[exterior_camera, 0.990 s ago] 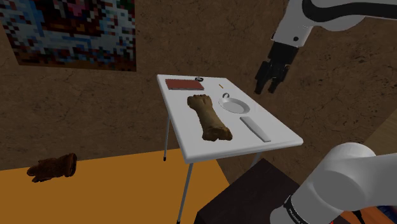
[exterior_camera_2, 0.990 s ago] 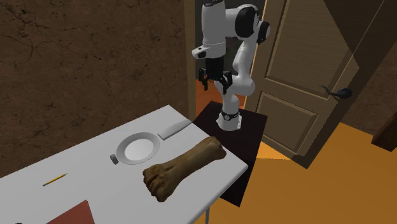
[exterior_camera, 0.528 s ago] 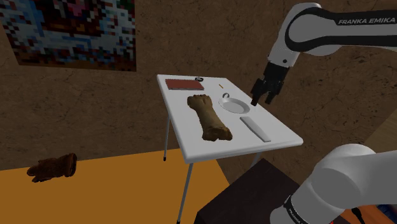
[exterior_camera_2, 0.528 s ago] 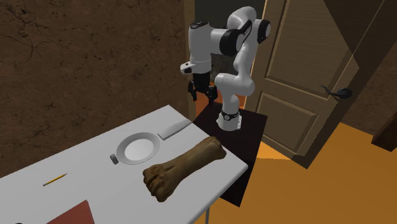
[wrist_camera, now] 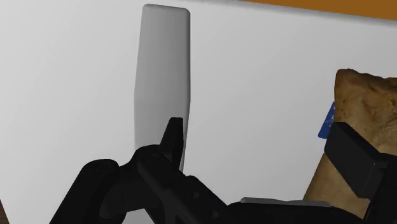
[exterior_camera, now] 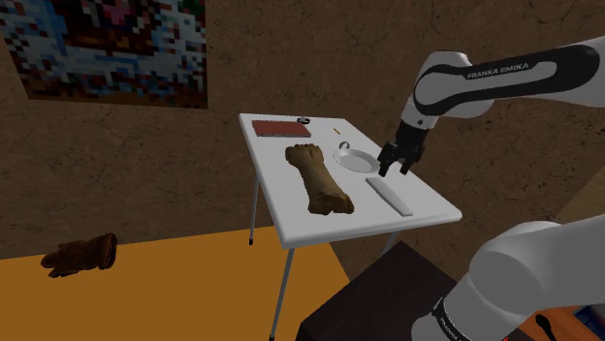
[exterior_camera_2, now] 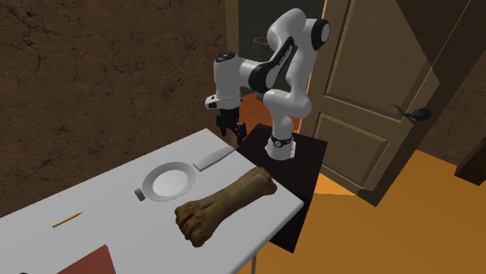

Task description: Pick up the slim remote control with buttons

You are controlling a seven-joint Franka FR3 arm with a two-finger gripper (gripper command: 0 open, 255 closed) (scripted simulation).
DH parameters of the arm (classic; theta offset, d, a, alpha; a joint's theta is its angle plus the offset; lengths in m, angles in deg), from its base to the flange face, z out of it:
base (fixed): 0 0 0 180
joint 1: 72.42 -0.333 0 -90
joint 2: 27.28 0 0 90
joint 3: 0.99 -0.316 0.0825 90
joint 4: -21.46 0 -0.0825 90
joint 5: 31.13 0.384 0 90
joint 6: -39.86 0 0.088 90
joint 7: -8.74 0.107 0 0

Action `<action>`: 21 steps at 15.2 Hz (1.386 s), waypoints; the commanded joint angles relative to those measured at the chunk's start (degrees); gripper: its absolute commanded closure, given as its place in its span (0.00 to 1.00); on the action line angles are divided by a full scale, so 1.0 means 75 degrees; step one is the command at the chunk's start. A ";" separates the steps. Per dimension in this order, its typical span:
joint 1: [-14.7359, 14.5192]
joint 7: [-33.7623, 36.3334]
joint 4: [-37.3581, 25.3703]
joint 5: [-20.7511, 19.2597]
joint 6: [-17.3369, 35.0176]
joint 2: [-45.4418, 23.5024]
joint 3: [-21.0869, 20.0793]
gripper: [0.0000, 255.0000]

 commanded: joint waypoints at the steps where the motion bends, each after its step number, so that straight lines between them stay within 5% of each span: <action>1: 0.0163 -0.0096 0.0055 -0.0135 0.0522 -0.0433 0.0211 0.00; 8: 0.0573 -0.0331 0.0073 -0.0355 0.2233 -0.2050 0.0851 0.00; 17: 0.0514 -0.0441 0.0391 -0.0243 0.3196 -0.2704 0.0961 0.00; 18: 0.0520 -0.0442 0.0399 -0.0249 0.3186 -0.2686 0.0963 1.00; 21: 0.0519 -0.0442 0.0400 -0.0249 0.3190 -0.2689 0.0963 1.00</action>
